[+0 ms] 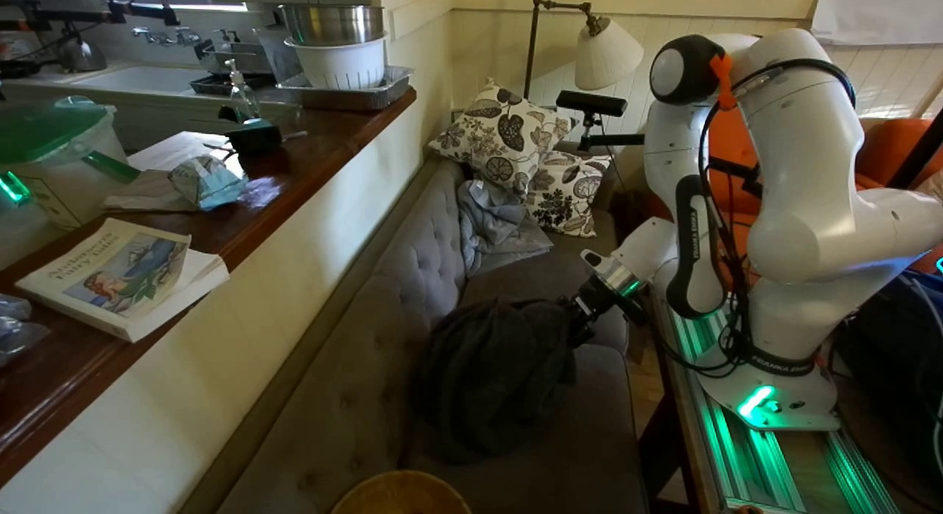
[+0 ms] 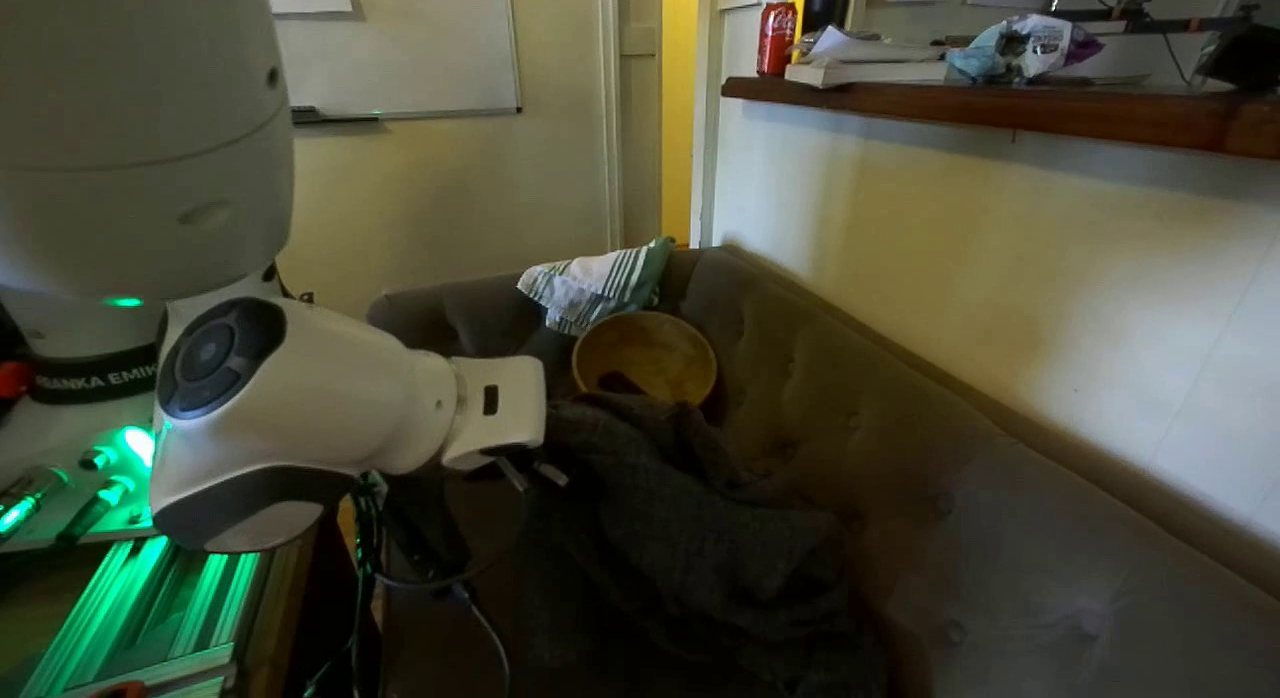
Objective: Push the blanket backwards
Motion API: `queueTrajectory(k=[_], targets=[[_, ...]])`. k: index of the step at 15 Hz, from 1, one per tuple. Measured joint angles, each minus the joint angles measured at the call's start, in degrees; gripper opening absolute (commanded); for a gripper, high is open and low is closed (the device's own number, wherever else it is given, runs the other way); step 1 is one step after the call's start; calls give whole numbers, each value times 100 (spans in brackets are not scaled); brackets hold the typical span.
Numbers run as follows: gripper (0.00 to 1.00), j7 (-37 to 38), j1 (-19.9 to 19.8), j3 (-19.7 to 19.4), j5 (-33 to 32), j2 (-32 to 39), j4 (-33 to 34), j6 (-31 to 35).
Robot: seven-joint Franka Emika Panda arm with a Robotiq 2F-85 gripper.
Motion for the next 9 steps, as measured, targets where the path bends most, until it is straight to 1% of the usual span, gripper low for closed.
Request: queueTrajectory(k=[2,4,9], targets=[[0,-82,392,-328,-89,-61,13,241],[0,-69,616,-469,-89,-99,11,311],[0,-57,707,-536,-87,-102,17,321]])
